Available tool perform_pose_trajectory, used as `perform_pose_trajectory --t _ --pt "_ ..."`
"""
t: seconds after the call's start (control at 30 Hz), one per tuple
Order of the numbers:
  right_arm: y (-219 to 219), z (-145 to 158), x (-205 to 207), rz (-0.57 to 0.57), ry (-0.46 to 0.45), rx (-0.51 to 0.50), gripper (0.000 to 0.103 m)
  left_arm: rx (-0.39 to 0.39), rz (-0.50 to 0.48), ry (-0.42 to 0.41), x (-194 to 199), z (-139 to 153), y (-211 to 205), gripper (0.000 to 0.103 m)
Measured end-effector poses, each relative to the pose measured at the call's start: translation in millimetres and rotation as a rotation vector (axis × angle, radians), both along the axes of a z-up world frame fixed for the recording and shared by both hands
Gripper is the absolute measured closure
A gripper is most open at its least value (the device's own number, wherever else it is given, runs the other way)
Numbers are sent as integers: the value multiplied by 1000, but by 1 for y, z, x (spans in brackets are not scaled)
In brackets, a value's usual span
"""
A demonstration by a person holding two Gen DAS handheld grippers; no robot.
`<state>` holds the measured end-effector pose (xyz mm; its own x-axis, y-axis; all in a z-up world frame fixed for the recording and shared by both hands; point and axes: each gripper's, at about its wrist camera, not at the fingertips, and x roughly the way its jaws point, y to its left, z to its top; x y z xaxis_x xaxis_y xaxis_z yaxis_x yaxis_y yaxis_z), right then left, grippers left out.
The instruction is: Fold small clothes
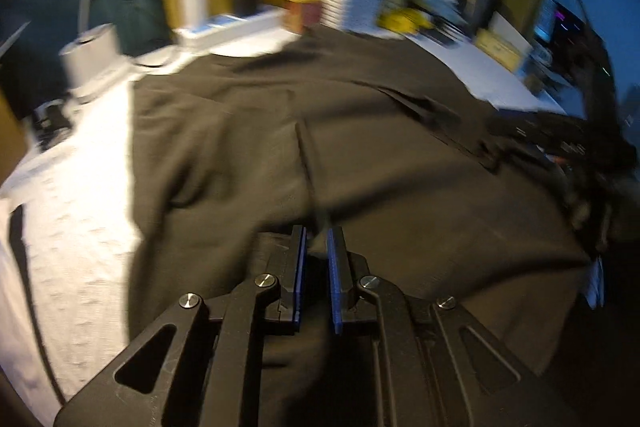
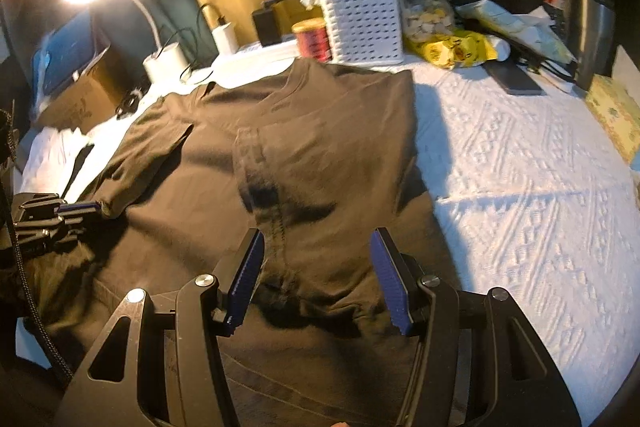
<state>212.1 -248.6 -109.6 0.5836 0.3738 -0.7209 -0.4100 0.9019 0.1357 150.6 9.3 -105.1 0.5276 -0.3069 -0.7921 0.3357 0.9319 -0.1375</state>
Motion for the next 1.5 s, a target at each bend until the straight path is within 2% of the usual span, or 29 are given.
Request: perform_pose_trajectory --t 0.1,0.23,0.3,0.33,0.37,0.47,0.57,0.63,0.87,1.17,1.5 --pt "7 -7 -1 25 20 -21 37 27 -40 9 0 1 -12 93" --pt "15 -11 -4 64 31 -43 36 30 -7 -31 9 10 -9 91" --pt "18 -11 -5 78 27 -43 36 38 29 -48 15 11 -5 74" --pt "19 -10 -5 83 26 -42 36 39 44 -52 19 10 -3 57" --pt "20 -11 -5 88 28 -41 36 37 56 -50 20 8 -1 46" --pt "26 -16 -5 110 50 -52 36 15 69 -9 28 -3 5 45" --pt "31 -18 -9 129 50 -75 36 0 37 40 24 -14 1 45" --pt "33 -18 -12 140 59 -71 36 4 19 32 16 -14 -3 45" --pt "35 -19 -25 142 68 -80 36 -62 -9 53 -3 -14 -3 45" --pt "32 -15 -42 123 57 -97 36 -60 43 -10 -19 -1 -2 45" --pt "-1 8 -72 23 -27 -86 36 -93 106 -117 -50 19 -1 45"
